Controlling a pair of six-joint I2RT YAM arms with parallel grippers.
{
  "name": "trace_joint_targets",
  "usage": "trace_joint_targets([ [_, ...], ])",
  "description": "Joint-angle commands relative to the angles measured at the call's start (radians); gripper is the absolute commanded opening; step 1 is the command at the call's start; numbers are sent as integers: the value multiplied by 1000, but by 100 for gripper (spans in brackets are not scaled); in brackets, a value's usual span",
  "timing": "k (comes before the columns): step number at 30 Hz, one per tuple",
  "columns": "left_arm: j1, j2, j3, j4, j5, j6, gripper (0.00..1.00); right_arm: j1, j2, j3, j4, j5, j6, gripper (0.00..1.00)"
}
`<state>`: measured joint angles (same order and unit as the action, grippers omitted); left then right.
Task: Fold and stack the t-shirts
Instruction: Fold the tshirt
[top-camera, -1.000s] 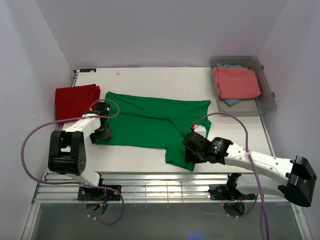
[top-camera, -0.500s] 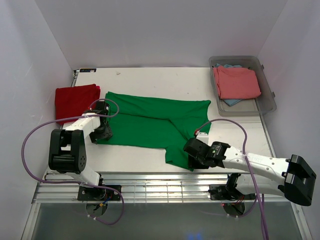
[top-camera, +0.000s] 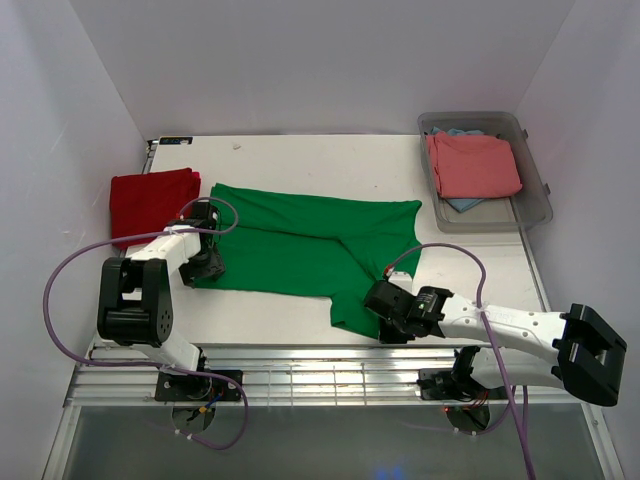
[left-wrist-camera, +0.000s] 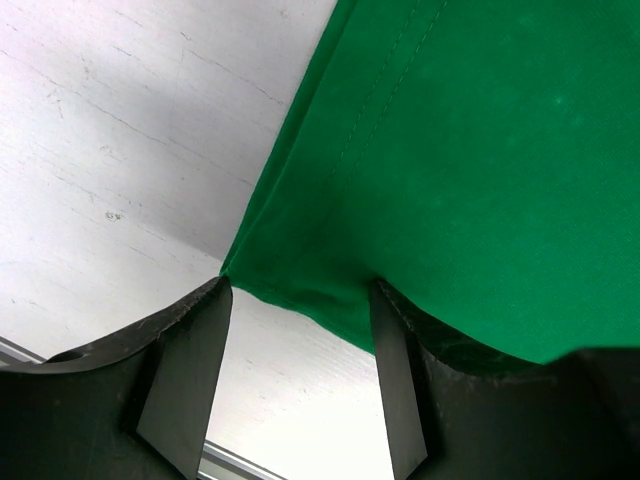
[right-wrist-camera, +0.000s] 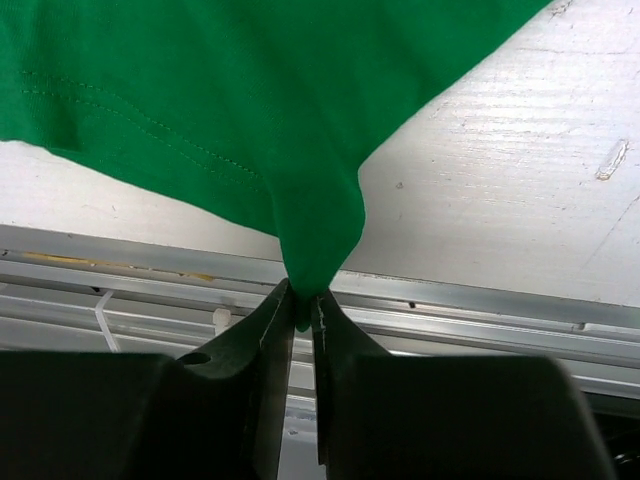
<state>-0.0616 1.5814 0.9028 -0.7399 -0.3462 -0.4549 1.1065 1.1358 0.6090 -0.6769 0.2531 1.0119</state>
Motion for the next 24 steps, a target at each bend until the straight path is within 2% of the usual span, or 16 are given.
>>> trace_joint_targets([
  [1, 11, 25, 2, 25, -17, 2, 67, 10, -2, 9, 11, 2, 11, 17],
  [2, 11, 28, 4, 24, -17, 1, 67, 12, -2, 14, 5, 3, 11, 9],
  [3, 11, 28, 5, 20, -19, 2, 67, 12, -4, 24, -3, 6, 11, 8],
  [14, 11, 37, 18, -16, -63, -4, 58, 13, -37, 77, -75, 58, 13, 8],
  [22, 14, -29, -1, -32, -71, -21, 59, 15, -33, 63, -53, 52, 8, 8],
  [24, 14, -18, -4, -27, -66, -16, 53, 15, -33, 60, -47, 49, 7, 8],
])
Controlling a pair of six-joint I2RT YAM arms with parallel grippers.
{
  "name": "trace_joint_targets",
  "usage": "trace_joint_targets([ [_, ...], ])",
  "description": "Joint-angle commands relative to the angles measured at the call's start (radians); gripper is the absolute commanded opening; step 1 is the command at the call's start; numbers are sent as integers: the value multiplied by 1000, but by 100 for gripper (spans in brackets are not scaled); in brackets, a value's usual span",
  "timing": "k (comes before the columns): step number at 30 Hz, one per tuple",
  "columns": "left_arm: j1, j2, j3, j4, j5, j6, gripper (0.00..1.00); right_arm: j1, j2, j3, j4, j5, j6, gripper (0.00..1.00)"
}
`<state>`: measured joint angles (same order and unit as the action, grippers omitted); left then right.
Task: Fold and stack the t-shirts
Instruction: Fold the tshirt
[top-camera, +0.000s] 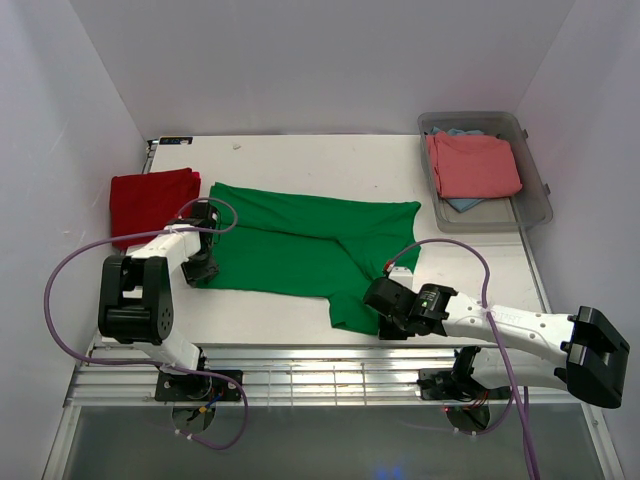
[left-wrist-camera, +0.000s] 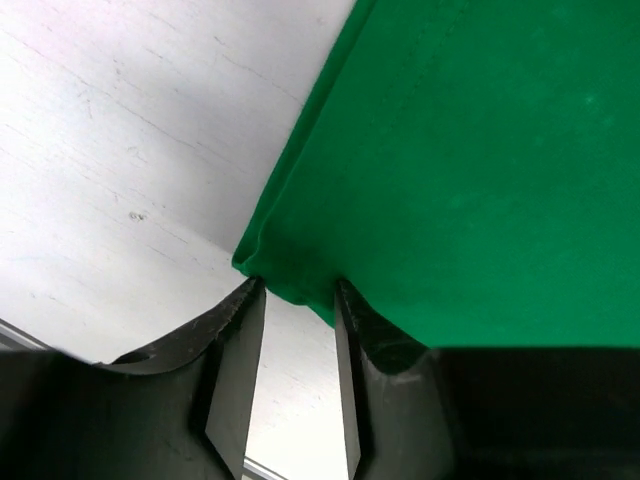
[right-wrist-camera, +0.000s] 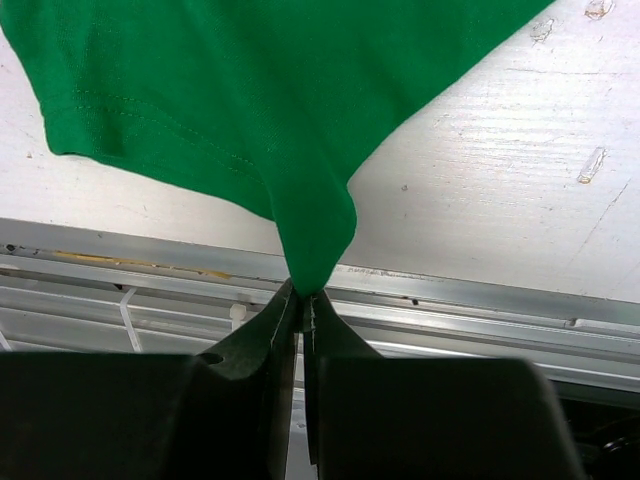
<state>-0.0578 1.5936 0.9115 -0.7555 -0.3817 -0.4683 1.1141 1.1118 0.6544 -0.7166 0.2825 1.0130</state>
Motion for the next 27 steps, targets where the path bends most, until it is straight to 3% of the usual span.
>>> trace_joint_targets([
  [1, 9, -18, -10, -13, -22, 0, 42, 7, -9, 13, -7, 20, 6, 8],
  [3, 10, 18, -2, -16, -3, 8, 26, 6, -13, 20, -12, 24, 9, 8],
  [9, 9, 49, 10, -4, 9, 11, 3, 6, -3, 86, -40, 76, -1, 8],
  [18, 9, 31, 29, 2, 36, 11, 0, -3, 66, 188, -58, 124, -68, 8],
  [27, 12, 3, 227, -24, 67, -10, 0, -247, 137, 366, -52, 162, -287, 8],
])
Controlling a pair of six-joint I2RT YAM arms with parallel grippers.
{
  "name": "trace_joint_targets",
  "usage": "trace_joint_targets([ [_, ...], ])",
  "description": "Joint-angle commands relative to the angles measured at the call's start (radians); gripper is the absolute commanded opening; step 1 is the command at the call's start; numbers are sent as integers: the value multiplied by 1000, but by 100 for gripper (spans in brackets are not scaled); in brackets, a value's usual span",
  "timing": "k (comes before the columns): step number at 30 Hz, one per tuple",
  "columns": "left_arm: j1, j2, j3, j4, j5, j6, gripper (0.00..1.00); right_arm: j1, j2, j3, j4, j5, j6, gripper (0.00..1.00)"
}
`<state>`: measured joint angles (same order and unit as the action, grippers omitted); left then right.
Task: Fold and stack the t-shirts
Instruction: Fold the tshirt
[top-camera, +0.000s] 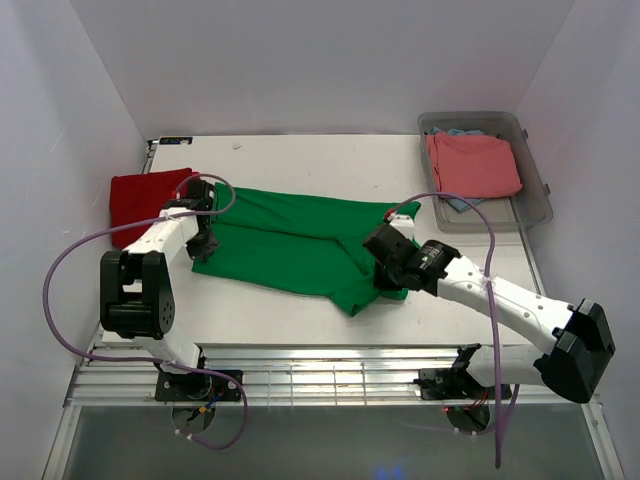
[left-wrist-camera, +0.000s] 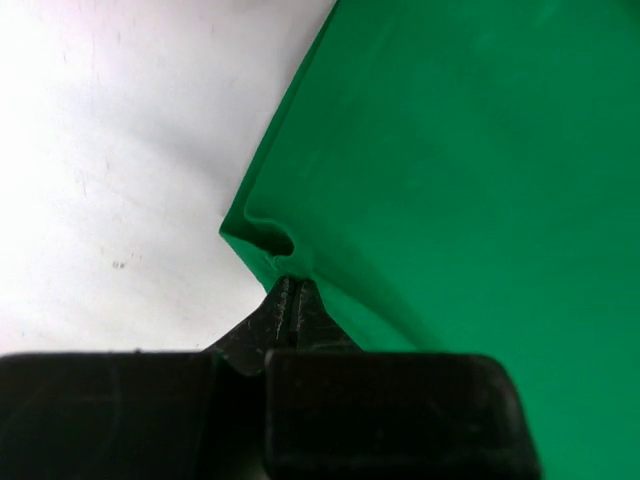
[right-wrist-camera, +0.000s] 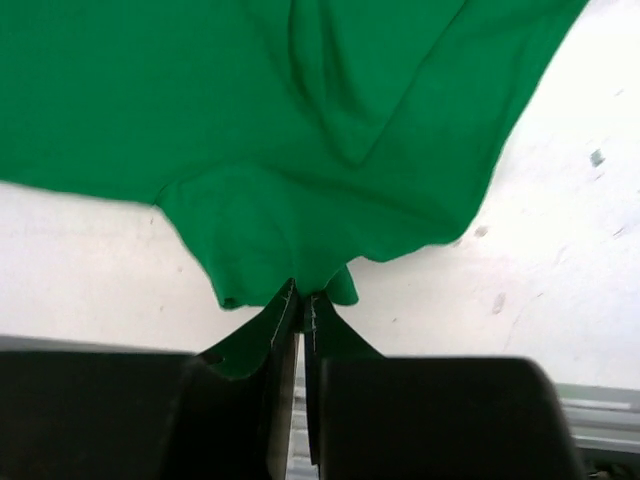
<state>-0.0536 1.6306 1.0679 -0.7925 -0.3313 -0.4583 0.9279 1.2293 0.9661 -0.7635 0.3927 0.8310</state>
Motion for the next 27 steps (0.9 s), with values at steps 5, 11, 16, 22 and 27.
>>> trace_joint_targets([
  [5, 29, 72, 148, 29, 61, -34, 0, -202, 94, 103, 65, 11, -257, 8],
  [11, 47, 196, 242, 41, 112, -37, 0, -293, 258, 229, 98, -5, -371, 8],
  [16, 52, 271, 334, 38, 132, -25, 0, -359, 346, 345, 98, -9, -441, 8],
  [22, 52, 285, 414, 21, 141, -19, 0, -408, 413, 399, 87, -26, -493, 8],
  [27, 52, 311, 469, 13, 147, -10, 0, -426, 458, 410, 87, -37, -510, 8],
])
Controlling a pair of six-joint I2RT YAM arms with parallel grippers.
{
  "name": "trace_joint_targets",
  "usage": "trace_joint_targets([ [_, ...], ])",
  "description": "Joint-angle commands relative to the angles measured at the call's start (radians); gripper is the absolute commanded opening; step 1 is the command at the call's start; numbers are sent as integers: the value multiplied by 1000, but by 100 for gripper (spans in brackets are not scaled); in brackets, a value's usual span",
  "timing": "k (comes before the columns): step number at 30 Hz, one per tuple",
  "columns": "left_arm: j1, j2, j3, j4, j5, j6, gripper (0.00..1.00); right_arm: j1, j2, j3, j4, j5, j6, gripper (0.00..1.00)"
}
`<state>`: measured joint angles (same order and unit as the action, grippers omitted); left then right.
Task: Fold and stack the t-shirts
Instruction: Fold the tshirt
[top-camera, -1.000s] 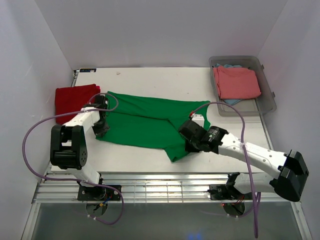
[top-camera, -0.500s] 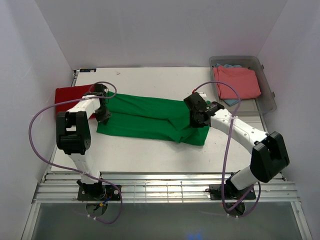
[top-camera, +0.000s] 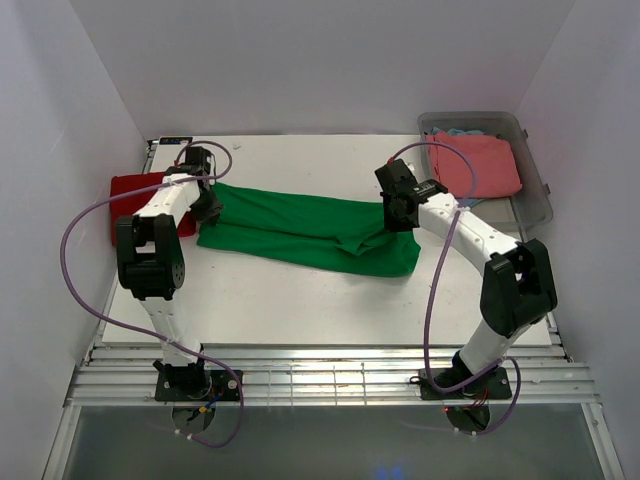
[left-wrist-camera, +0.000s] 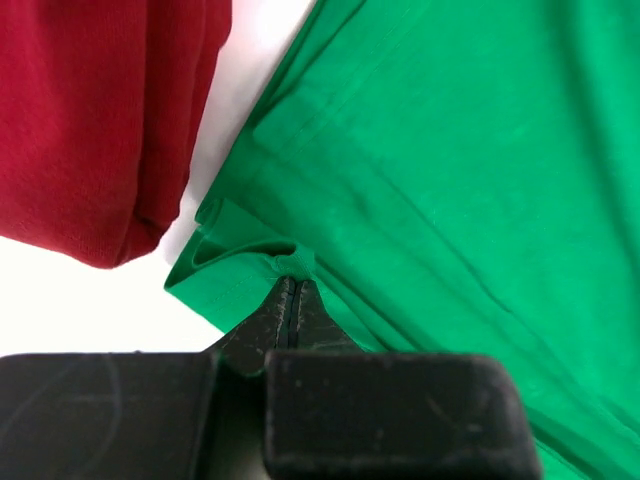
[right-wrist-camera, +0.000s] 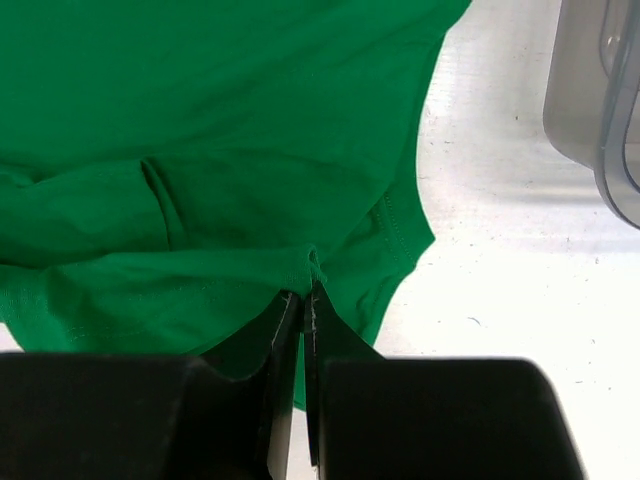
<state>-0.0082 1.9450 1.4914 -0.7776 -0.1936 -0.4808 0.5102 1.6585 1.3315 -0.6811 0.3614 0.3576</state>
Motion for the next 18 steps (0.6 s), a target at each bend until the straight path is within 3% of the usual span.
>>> trace_joint_targets([
  [1, 7, 6, 52, -8, 8, 13, 0, -10, 46, 46, 5, -7, -40, 8],
  [18, 7, -14, 90, 15, -56, -22, 0, -52, 173, 121, -6, 7, -69, 8],
])
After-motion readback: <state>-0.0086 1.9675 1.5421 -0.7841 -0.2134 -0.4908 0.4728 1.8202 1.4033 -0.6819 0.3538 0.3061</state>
